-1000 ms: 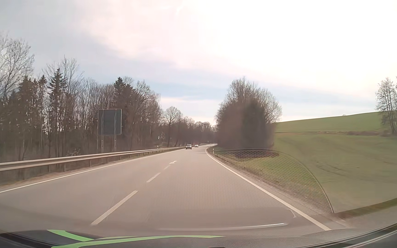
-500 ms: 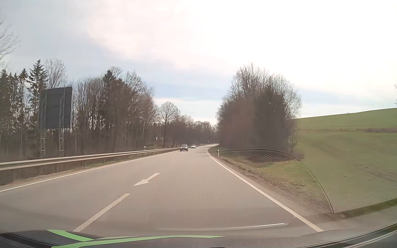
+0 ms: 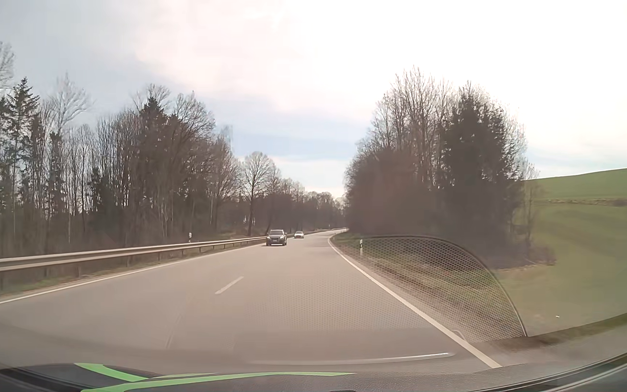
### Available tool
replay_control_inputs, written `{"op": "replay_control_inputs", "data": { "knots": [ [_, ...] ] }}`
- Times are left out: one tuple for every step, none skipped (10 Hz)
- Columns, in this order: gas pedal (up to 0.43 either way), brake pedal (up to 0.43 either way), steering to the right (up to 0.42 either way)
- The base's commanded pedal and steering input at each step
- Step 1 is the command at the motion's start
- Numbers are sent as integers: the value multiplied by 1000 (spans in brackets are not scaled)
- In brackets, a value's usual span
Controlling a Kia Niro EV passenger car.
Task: Follow the waypoints while adhering to traffic rules and regulations
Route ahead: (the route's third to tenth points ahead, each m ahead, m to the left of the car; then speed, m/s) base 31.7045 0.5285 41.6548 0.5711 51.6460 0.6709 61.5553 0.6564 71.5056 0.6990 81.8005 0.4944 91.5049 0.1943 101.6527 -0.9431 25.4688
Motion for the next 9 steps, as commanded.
{"op": "replay_control_inputs", "data": {
  "knots": [
    [209,0,1],
    [209,0,1],
    [209,0,1],
    [209,0,1],
    [209,0,1],
    [209,0,1],
    [209,0,1],
    [209,0,1],
    [209,0,2]
  ]
}}
